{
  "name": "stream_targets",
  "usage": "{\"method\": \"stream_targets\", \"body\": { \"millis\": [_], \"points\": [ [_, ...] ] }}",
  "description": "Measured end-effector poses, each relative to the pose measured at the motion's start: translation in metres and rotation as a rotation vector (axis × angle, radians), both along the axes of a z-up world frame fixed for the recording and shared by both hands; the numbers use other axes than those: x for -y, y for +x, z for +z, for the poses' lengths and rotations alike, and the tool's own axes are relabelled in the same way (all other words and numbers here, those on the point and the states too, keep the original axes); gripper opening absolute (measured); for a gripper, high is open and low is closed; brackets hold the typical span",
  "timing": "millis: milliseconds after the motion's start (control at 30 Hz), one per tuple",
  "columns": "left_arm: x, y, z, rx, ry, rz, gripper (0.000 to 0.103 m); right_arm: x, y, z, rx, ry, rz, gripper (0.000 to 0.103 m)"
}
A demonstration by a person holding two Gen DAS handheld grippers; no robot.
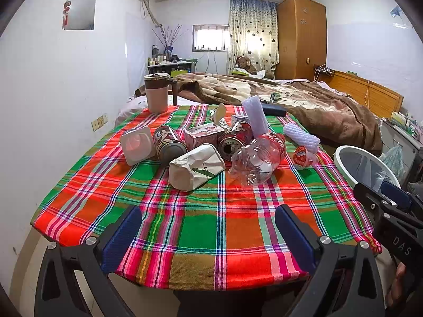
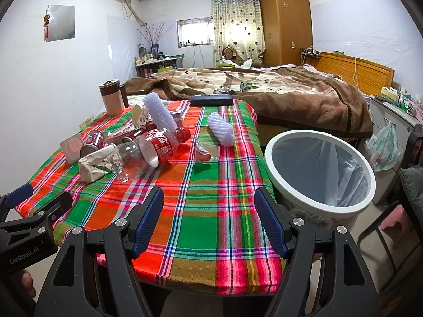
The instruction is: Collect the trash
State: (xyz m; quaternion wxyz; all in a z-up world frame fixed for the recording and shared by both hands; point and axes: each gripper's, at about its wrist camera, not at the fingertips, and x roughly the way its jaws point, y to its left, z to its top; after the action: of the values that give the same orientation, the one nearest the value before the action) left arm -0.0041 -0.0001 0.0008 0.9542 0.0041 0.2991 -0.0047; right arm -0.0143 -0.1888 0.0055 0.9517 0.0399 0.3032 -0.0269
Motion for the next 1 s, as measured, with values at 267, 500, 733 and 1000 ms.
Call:
{"method": "stream_targets", "body": {
  "millis": [267, 500, 733, 1000],
  "points": [
    [0.0, 0.0, -0.001, -0.002, 0.0, 0.0, 0.102, 0.0, 0.0, 0.0, -0.001, 0.0, -0.001, 0.072],
    [-0.001, 0.0, -0.001, -0.006, -0.002, 0.0, 0.102, 0.001, 0.0, 0.0, -0.003, 0.002, 0.001, 0.072],
    [-0.004, 0.004, -0.003, -0.014, -0.006, 0.002, 0.102, 0.001, 0.002, -0.001, -0.009, 0.0, -0.001, 0.072],
    [-0.007, 0.012, -0.005, -0.028, -0.006, -0.001, 0.102, 0.001, 0.008, -0.005, -0.026, 0.004, -0.003, 0.072]
  ]
}}
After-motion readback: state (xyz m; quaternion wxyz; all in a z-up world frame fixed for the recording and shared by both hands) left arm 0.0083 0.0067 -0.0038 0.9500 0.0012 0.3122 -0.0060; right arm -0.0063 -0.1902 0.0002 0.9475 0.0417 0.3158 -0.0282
